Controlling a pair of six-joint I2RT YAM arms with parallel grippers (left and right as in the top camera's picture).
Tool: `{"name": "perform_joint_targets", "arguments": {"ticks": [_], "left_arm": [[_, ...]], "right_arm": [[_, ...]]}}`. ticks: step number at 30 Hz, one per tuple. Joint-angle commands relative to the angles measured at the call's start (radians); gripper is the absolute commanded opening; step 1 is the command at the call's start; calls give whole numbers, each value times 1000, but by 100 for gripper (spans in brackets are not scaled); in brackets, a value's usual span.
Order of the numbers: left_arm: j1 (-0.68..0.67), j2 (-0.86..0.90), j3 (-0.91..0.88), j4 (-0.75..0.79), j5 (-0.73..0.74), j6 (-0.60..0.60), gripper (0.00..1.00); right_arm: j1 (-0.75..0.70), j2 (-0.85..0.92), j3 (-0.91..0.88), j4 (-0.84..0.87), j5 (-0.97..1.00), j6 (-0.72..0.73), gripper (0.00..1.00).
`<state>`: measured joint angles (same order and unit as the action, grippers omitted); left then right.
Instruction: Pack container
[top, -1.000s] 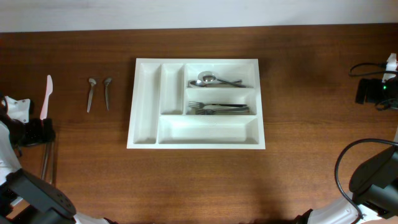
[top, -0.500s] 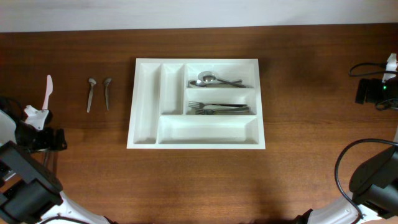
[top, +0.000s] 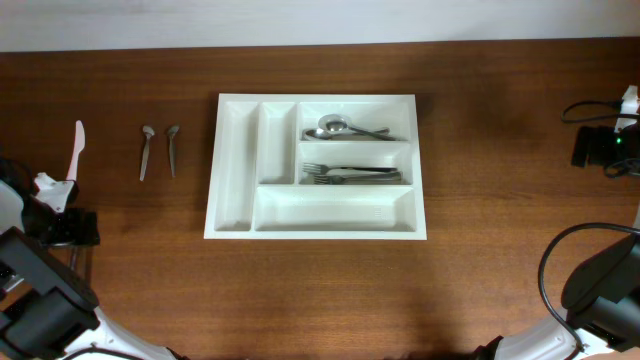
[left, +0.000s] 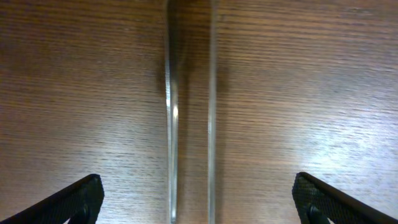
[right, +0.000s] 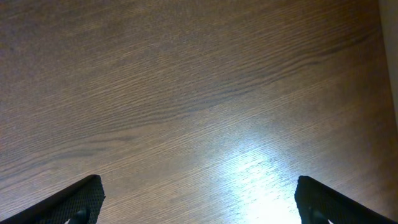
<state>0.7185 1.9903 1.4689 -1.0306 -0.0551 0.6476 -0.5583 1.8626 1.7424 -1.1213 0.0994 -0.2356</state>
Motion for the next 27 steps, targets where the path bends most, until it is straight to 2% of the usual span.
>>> {"name": "perform_joint_targets", "arguments": {"ticks": [1,4,7,27], "left_arm": [[-14,32,-2,-8,-20,3,99],[-6,32,-2,-31,-61,-9,99],[-3,32,-1,-14,6,-15,99],[2,12,8,-13,42,-11,99]], "right_arm": [[2,-2,-2,0,6,5,99],[2,-2,-2,0,5,5,99],[2,-2,-2,0,6,5,99],[2,-2,-2,0,5,5,99]]}}
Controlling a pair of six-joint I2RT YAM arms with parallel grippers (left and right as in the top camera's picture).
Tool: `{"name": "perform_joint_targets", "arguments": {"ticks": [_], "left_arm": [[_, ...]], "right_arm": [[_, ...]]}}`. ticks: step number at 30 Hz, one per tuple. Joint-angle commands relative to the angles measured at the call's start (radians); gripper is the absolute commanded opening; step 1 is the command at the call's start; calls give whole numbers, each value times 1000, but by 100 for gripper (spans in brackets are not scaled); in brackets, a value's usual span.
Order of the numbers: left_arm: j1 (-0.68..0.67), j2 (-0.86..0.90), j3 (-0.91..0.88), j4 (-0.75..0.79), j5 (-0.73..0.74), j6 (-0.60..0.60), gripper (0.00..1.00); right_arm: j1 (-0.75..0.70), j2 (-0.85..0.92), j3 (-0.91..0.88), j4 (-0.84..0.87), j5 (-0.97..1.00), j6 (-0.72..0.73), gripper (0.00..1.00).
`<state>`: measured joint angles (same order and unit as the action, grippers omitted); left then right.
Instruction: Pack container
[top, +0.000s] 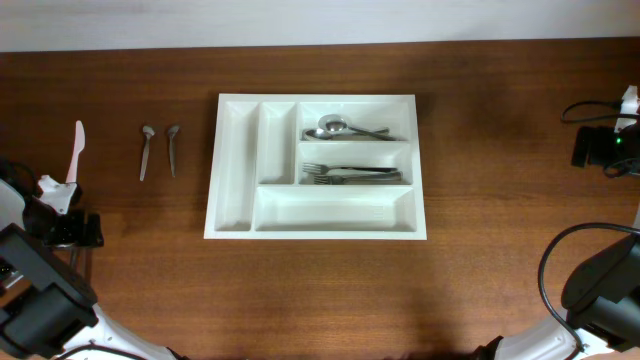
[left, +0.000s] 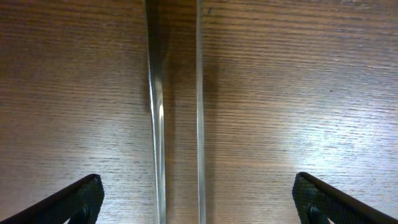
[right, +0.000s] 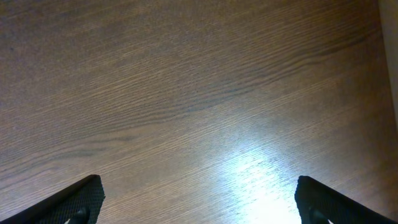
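Observation:
A white compartment tray (top: 315, 233) lies mid-table. A spoon (top: 335, 126) rests in its upper right slot and forks (top: 350, 174) in the slot below. Two small spoons (top: 146, 152) (top: 172, 150) and a pale knife (top: 76, 148) lie on the wood to the tray's left. My left gripper (left: 199, 211) is open low over the table near the knife. Two thin shiny metal strips (left: 157, 124) run lengthwise between its fingers; I cannot tell whether they are one piece or two. My right gripper (right: 199, 211) is open over bare wood.
A black device (top: 598, 148) with cables sits at the table's right edge. My left arm (top: 40, 300) fills the near left corner and my right arm (top: 600, 290) the near right corner.
The left gripper has shifted slightly; the two metal strips now sit further left in the left wrist view. The right gripper and the cutlery have not moved.

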<state>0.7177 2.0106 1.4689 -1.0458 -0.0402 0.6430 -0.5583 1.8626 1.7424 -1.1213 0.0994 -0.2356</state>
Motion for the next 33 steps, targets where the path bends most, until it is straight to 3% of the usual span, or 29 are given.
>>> {"name": "perform_joint_targets", "arguments": {"ticks": [1,33], "left_arm": [[3,-8,8,3,26,-6,99],[3,-8,8,-1,52,-6,99]], "right_arm": [[2,-2,-2,0,5,5,99],[2,-2,-2,0,6,5,99]]}}
